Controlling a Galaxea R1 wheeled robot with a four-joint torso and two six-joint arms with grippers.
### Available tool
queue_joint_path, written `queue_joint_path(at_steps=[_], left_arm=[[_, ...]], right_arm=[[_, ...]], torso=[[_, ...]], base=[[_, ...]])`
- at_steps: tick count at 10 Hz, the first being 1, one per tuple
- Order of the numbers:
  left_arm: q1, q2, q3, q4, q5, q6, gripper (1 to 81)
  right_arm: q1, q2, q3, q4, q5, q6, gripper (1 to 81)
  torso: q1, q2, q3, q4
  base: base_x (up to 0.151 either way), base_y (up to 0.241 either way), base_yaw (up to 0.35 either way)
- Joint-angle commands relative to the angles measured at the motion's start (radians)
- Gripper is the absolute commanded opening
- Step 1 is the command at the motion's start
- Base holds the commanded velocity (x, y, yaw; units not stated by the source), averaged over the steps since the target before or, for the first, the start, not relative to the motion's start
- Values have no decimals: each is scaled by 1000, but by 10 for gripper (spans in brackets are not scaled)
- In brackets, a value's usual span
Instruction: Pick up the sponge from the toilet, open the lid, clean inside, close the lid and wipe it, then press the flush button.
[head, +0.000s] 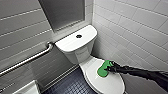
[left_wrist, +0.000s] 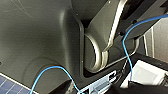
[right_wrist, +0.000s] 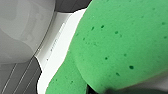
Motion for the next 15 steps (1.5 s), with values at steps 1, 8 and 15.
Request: queue_joint_path(at_steps=[1,8,15], left_arm=[[35,-9,17,-6,90,5,811],[42,1,17,-3,90,9,811],[42,14,29,1,90,12,811]], right_arm=[[95,16,-63,28,22,41,10],[-136,-222,129,26,192,86,10],[-374,-450,360,20,341,93,10]], torso=[[0,0,0,0],[0,-1,1,0],[0,-2,1,0]], base=[[0,0,0],[0,0,0],[0,0,0]])
